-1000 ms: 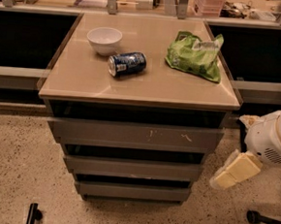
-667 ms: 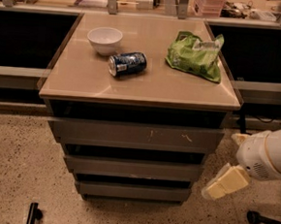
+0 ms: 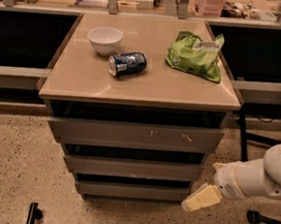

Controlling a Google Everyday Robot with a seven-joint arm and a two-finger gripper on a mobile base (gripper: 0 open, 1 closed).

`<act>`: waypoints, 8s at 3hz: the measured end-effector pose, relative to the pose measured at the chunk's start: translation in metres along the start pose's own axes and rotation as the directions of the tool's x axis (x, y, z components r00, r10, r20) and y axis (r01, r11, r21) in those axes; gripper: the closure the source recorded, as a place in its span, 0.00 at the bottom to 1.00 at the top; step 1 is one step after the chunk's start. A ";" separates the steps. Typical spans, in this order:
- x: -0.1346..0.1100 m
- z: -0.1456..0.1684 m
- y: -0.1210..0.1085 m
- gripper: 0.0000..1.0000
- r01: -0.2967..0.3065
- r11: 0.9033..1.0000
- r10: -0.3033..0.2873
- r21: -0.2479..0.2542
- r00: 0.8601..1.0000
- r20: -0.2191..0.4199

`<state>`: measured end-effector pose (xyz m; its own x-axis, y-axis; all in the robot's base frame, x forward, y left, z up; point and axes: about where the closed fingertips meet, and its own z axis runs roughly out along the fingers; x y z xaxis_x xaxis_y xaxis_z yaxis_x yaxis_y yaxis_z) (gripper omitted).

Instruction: Open middle drawer

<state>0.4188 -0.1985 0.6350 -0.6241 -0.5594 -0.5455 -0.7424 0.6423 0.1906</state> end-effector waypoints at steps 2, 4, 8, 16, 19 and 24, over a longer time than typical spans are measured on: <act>0.004 0.010 -0.005 0.41 -0.013 1.000 0.013 -0.001 1.000 0.007; 0.004 0.010 -0.005 0.88 -0.013 1.000 0.013 -0.001 1.000 0.007; -0.009 0.123 -0.030 1.00 -0.055 0.994 0.029 0.096 0.967 0.254; -0.056 0.191 -0.141 1.00 -0.171 0.923 0.009 0.346 0.905 0.425; -0.051 0.213 -0.195 1.00 -0.198 0.885 0.027 0.422 0.926 0.377; -0.005 0.210 -0.131 1.00 -0.165 0.961 0.088 0.220 0.943 0.322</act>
Offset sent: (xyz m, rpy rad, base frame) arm 0.0036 -0.0001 -0.0109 0.0092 0.0026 -0.0120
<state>0.5706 -0.1700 0.4413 -0.5747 -0.3022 -0.7605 -0.5572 0.8251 0.0932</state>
